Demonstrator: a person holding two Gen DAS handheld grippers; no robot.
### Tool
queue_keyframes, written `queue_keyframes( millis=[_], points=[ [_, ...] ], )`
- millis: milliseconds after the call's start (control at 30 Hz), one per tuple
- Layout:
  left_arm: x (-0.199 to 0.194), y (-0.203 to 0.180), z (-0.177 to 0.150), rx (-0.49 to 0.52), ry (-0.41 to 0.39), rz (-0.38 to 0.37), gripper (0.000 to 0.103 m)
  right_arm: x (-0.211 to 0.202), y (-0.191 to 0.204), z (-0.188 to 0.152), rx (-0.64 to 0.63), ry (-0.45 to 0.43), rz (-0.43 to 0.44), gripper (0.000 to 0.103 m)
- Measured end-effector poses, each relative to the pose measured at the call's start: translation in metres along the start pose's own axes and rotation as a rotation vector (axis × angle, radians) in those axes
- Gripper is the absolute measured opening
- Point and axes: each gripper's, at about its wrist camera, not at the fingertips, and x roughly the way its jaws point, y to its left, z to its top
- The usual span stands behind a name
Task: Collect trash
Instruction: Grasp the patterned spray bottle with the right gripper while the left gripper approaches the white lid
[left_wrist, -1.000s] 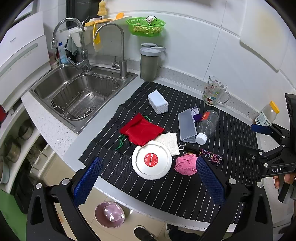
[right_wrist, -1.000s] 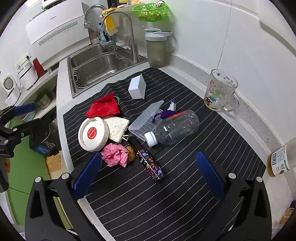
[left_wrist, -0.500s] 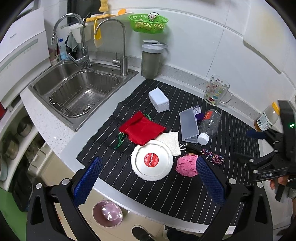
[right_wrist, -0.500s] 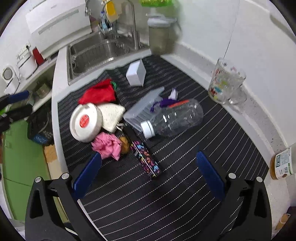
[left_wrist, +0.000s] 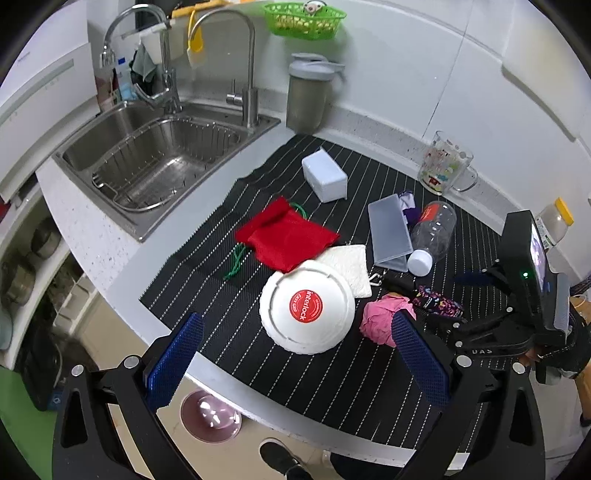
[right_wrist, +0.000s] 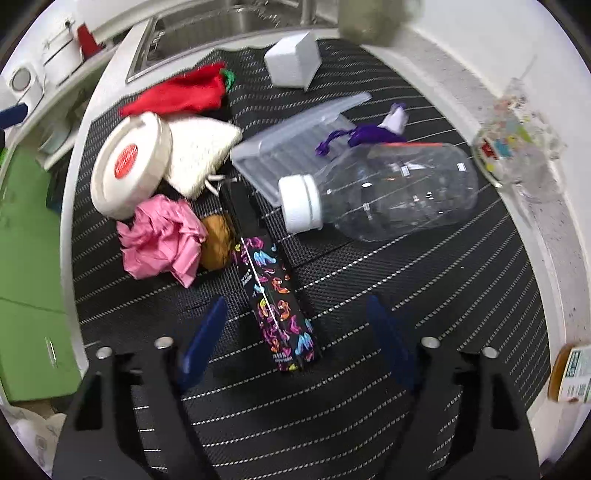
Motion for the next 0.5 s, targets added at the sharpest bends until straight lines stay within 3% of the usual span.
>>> queue_keyframes(
  millis=[200,500],
  points=[
    [0.007,0.005,-0.001,-0.013,0.013,0.003,0.097,0.006,0.003,0.002,-0.024,0.007,0.012,0.038],
    [0.020,0.005,0.004,0.002,0.029,-0.010,0.097,-0.030,-0.003,-0.005,0.060,-0.048,0.077,0.027]
  ],
)
